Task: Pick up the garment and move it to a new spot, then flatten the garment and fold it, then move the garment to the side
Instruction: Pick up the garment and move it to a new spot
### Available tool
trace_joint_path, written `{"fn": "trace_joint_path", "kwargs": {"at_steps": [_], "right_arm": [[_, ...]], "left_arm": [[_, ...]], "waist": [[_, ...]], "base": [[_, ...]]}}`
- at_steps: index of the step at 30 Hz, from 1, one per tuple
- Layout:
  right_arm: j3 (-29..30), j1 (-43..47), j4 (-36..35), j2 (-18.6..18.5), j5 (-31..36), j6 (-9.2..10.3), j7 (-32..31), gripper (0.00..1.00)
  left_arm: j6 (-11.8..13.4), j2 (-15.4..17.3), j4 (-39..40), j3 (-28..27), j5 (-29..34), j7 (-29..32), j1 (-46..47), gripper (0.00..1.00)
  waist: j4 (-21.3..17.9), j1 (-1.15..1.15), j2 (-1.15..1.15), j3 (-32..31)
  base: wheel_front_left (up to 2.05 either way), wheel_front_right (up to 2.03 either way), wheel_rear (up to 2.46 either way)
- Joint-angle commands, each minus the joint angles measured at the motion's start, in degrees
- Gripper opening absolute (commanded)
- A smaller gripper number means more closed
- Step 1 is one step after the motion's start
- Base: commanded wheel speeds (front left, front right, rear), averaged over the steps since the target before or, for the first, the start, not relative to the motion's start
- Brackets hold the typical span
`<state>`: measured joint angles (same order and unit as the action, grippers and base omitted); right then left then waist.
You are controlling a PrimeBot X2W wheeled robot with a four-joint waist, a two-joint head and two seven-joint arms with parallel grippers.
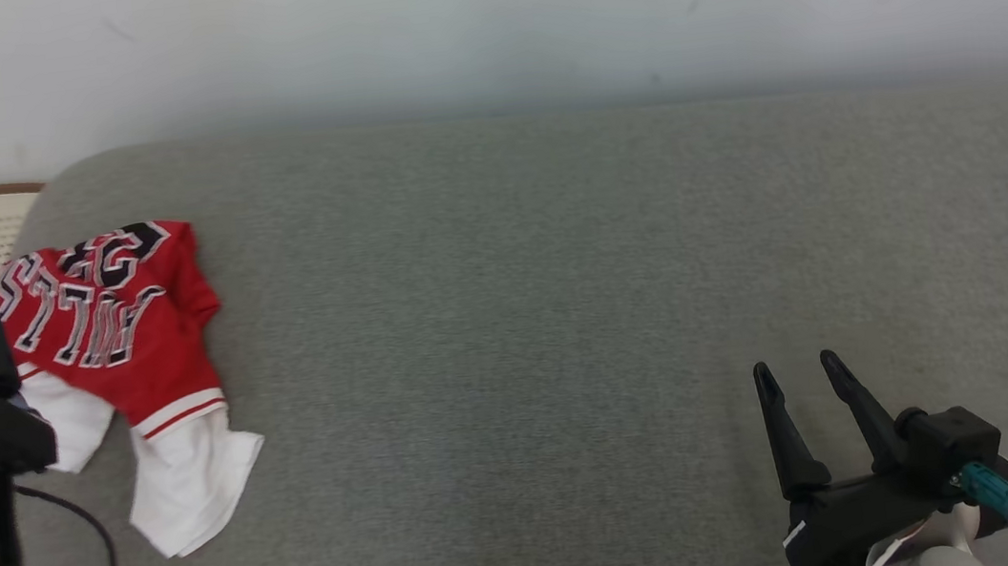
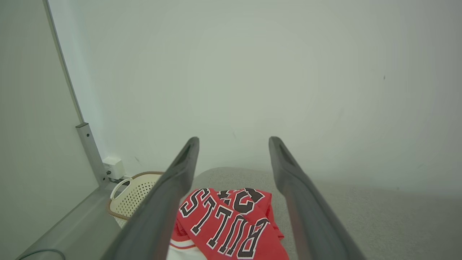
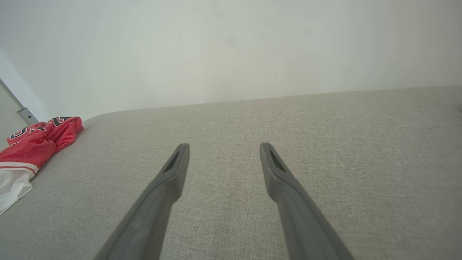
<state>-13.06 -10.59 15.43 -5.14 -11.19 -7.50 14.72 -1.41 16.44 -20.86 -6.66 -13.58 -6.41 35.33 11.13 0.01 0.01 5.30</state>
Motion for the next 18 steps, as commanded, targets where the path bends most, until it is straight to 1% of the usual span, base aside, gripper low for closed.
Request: {"fn": "trace_joint_path", "kwargs": {"at_steps": [1, 5, 6, 7, 9, 10, 12, 15, 18], "right_arm": [[-0.09, -0.97, 0.00, -0.26, 0.26, 0.01, 0.44, 1.00], [-0.08, -1.94, -0.11, -0.34, 0.50, 0.01, 0.47, 1.00], [-0.08, -1.94, -0.11, -0.34, 0.50, 0.01, 0.47, 1.00], [-0.08, -2.40, -0.26, -0.40, 0.68, 0.01, 0.48, 1.00], [0.04, -2.67, -0.35, -0.44, 0.65, 0.01, 0.51, 1.00], [-0.01, -2.97, -0.45, -0.49, 0.66, 0.01, 0.52, 1.00], [-0.07, -3.31, -0.61, -0.70, 0.72, 0.01, 0.47, 1.00], [-0.26, -3.97, -0.89, -0.97, 0.53, 0.01, 0.49, 1.00], [-0.63, -4.69, -1.83, -1.24, -0.06, 0.01, 0.50, 1.00]], "left_arm": [[-0.47, 1.51, -1.97, -0.31, 0.03, 0.85, 2.19, 1.00], [-1.08, 3.97, -6.00, -0.51, -0.23, 2.25, 5.91, 1.00], [-1.08, 3.97, -6.00, -0.51, -0.23, 2.25, 5.91, 1.00], [-1.45, 5.44, -8.34, -0.49, -0.11, 3.02, 7.62, 1.00], [-1.75, 5.66, -9.53, -0.56, -0.57, 3.19, 8.67, 1.00], [-1.90, 6.49, -10.93, -0.20, 0.05, 4.03, 9.19, 1.00], [-2.18, 6.92, -13.16, 0.08, -0.30, 4.95, 10.85, 1.00], [-2.69, 8.52, -16.93, 0.74, 0.04, 6.88, 12.99, 1.00], [-2.32, 9.50, -21.80, 1.33, 0.40, 8.00, 15.46, 1.00]], "waist": [[-5.32, -0.01, -0.01, 4.21], [-7.79, -0.01, -0.01, 5.73], [-7.79, -0.01, -0.01, 5.73], [-8.89, -0.01, -0.01, 6.55], [-9.28, -0.01, -0.01, 6.88], [-9.79, -0.01, -0.01, 7.26], [-10.61, -0.01, -0.01, 8.01], [-11.65, -0.01, -0.01, 9.28], [-12.73, -0.01, -0.01, 10.89]], "base": [[0.00, 0.00, 0.00], [0.00, 0.00, 0.00], [0.00, 0.00, 0.00], [0.00, 0.00, 0.00], [0.00, 0.00, 0.00], [0.00, 0.00, 0.00], [0.00, 0.00, 0.00], [0.00, 0.00, 0.00], [0.00, 0.00, 0.00]]}}
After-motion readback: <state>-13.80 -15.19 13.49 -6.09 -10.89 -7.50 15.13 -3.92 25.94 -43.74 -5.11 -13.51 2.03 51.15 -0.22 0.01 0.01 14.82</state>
